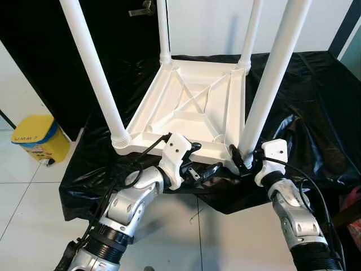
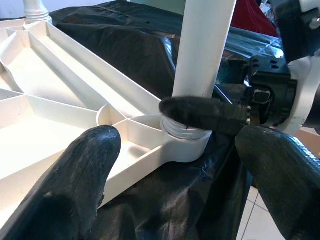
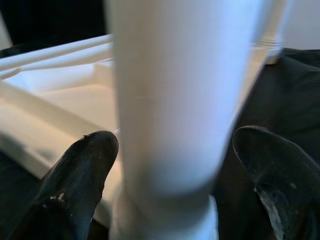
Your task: Building children table
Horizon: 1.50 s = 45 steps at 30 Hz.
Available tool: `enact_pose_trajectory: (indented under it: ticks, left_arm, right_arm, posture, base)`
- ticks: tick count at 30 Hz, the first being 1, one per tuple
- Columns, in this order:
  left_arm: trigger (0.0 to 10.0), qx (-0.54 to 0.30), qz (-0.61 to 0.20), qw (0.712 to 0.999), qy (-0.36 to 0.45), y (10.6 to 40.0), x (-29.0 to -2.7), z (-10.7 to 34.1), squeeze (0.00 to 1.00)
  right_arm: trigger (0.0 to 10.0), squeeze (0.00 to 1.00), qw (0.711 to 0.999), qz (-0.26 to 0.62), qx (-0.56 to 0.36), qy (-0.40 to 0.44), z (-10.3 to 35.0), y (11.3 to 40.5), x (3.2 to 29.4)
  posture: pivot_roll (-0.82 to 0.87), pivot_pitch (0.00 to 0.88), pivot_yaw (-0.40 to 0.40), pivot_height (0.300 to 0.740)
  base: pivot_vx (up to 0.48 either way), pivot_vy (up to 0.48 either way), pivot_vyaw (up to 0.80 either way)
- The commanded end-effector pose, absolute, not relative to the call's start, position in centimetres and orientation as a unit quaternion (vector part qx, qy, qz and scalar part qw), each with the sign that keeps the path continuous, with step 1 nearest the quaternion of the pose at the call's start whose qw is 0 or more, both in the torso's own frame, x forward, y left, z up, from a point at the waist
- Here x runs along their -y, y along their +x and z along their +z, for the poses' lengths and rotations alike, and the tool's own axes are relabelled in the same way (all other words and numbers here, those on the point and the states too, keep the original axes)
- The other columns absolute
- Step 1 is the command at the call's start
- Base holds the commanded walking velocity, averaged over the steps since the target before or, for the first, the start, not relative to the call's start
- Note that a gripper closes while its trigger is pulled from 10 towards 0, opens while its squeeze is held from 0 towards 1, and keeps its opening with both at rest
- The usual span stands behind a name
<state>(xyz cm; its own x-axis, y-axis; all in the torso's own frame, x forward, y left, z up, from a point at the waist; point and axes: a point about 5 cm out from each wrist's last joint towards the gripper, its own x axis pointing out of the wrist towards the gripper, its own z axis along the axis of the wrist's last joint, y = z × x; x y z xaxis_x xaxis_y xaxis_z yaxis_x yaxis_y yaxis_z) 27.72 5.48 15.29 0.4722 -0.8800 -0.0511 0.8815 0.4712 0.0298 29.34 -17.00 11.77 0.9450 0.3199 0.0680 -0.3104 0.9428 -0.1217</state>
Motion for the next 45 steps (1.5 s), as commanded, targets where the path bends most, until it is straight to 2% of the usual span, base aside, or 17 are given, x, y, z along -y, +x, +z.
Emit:
enact_pose_trajectory:
  ticks: [1,11,12,13,14,19,20,24,25,35,37,44,45]
  left_arm:
    - [10.0,-0.015,-0.523,0.852,0.030,27.5,-5.6,15.3,0.00]
    - [10.0,-0.014,-0.525,0.851,0.027,27.3,-5.4,15.4,0.00]
    - [10.0,-0.014,-0.524,0.851,0.026,27.3,-5.4,15.4,0.00]
    - [10.0,-0.014,-0.524,0.851,0.026,27.3,-5.4,15.4,0.00]
    - [10.0,-0.014,-0.522,0.852,0.025,27.3,-5.4,15.4,0.00]
    - [10.0,-0.013,-0.519,0.854,0.024,27.3,-5.5,15.4,0.00]
    - [10.0,-0.013,-0.518,0.855,0.023,27.3,-5.5,15.4,0.00]
    - [10.0,-0.013,-0.517,0.855,0.022,27.2,-5.5,15.4,0.00]
    - [10.0,-0.013,-0.517,0.855,0.021,27.2,-5.5,15.4,0.00]
    - [10.0,-0.018,-0.519,0.854,0.021,26.8,-5.5,15.2,0.00]
    - [10.0,-0.020,-0.520,0.854,0.022,26.7,-5.6,15.1,0.00]
    - [10.0,-0.023,-0.522,0.852,0.022,26.6,-5.6,15.1,0.00]
    - [10.0,-0.024,-0.525,0.850,0.023,26.5,-5.5,15.1,0.00]
  right_arm:
    - [10.0,0.00,0.979,0.190,0.042,-0.063,11.8,29.6,16.5]
    - [10.0,0.00,0.966,0.243,0.034,-0.080,12.0,30.6,16.0]
    - [3.4,0.00,0.965,0.247,0.034,-0.083,12.0,30.8,16.0]
    - [3.4,0.00,0.965,0.247,0.034,-0.083,12.0,30.8,16.0]
    - [0.0,0.00,0.964,0.250,0.032,-0.085,12.0,30.8,16.1]
    - [0.0,0.00,0.964,0.249,0.027,-0.090,11.8,30.9,16.5]
    - [2.5,0.00,0.964,0.247,0.023,-0.093,11.6,30.9,16.7]
    - [2.5,0.00,0.965,0.244,0.018,-0.093,11.5,30.9,16.7]
    - [10.0,0.00,0.966,0.240,0.014,-0.092,11.4,30.8,16.8]
    - [10.0,0.00,0.981,0.175,0.000,-0.084,10.8,30.8,17.1]
    - [10.0,0.00,0.988,0.137,0.001,-0.076,10.5,30.5,16.8]
    - [10.0,0.00,0.994,0.091,-0.001,-0.065,10.1,30.2,16.6]
    - [10.0,0.00,0.996,0.059,-0.006,-0.061,9.8,30.1,16.4]
  posture:
    - [-0.04,0.000,0.014,0.740]
    - [-0.04,0.000,0.007,0.740]
    - [-0.04,0.000,0.004,0.740]
    - [-0.04,0.000,0.004,0.740]
    - [-0.03,0.000,0.001,0.740]
    - [-0.03,0.000,-0.001,0.740]
    - [-0.03,0.000,0.000,0.740]
    - [-0.03,0.000,-0.002,0.740]
    - [-0.03,0.000,-0.002,0.740]
    - [-0.02,0.000,-0.003,0.740]
    - [-0.02,0.000,0.000,0.740]
    - [-0.03,0.000,0.006,0.740]
    - [-0.03,0.000,0.008,0.740]
  base:
    - [0.000,0.000,0.00]
    - [0.000,0.000,0.00]
    - [0.000,0.000,0.00]
    - [0.000,0.000,0.00]
    - [0.000,0.000,0.00]
    - [0.000,0.000,0.00]
    - [0.000,0.000,0.00]
    - [0.000,0.000,0.00]
    - [0.000,0.000,0.00]
    - [0.000,0.000,0.00]
    - [0.000,0.000,0.00]
    - [0.000,0.000,0.00]
    - [0.000,0.000,0.00]
